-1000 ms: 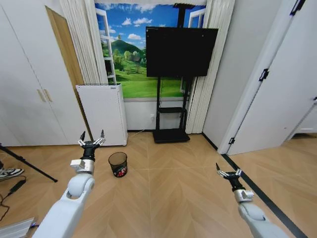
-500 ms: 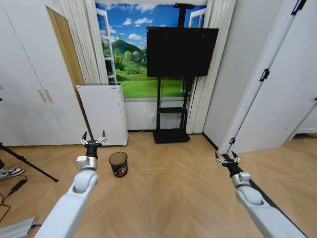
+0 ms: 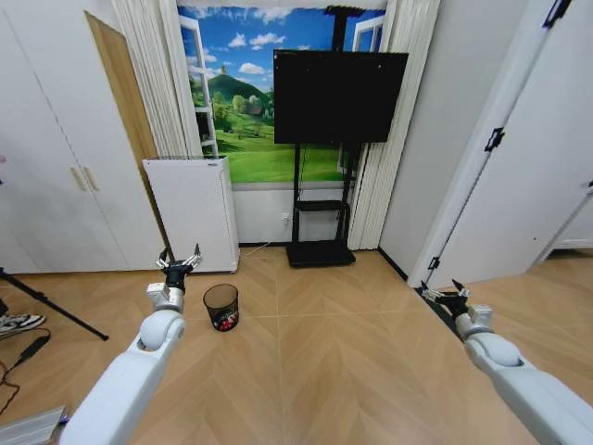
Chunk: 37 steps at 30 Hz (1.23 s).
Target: Pick up the trash bin and place the garbage on the floor into it.
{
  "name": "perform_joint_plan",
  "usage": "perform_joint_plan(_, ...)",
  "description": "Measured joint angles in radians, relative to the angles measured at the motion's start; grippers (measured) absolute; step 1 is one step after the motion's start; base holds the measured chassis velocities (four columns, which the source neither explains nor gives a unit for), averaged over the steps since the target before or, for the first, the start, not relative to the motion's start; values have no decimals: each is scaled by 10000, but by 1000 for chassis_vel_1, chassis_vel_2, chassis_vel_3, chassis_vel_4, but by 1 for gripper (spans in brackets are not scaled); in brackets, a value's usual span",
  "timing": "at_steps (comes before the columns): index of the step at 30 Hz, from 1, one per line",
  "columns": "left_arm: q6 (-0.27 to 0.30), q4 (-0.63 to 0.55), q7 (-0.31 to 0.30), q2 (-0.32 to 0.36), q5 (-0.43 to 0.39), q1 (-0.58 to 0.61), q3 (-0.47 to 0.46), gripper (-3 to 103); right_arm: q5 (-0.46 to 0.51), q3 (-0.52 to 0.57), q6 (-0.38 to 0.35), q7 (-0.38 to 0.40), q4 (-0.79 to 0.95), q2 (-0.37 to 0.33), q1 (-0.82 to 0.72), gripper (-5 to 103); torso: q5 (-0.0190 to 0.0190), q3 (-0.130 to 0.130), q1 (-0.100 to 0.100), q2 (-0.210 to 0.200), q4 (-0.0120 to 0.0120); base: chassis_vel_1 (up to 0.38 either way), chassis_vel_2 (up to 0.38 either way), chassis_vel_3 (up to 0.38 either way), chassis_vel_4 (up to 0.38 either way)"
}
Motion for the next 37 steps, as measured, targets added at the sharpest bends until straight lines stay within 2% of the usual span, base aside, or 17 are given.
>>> perform_joint_plan(1,0,0,0,0,0,0,0,100,0,0,0,0,0,0,0,100,0,0,0,0,0,0,0,0,0)
perform_joint_plan(4,21,-1063,-18,623,-133,1007,-695,100,-624,1817,38,-52,822,107,-1960,100,0,-1,-3,2,-1,0,0,0,0)
perform_joint_plan(7,-28,-1300,-14,762,-74,1504,-1034,100,-850,2264,60,12,808,207,-2619,100,2,-2,-3,2,-9,0,0,0,0)
perform_joint_plan(12,-31,-1450,-44,715,-54,1784,-1248,100,-1008,2187,243,-33,263,346,-2663,100,1,0,-2,1,-3,0,0,0,0)
perform_joint_plan(21,1,-1487,-154,640,-118,1718,-1170,100,-1020,2140,334,-18,371,640,-2577,100,0,1,-1,1,-3,0,0,0,0)
perform_joint_plan(31,17,-1468,-184,598,-149,1662,-1099,100,-1001,1932,295,6,393,508,-2342,100,1,1,0,-1,-2,0,0,0,0)
perform_joint_plan(37,12,-1052,-148,422,-165,1712,-1152,100,-613,2028,210,100,733,207,-2286,100,-1,1,0,-1,-4,0,0,0,0)
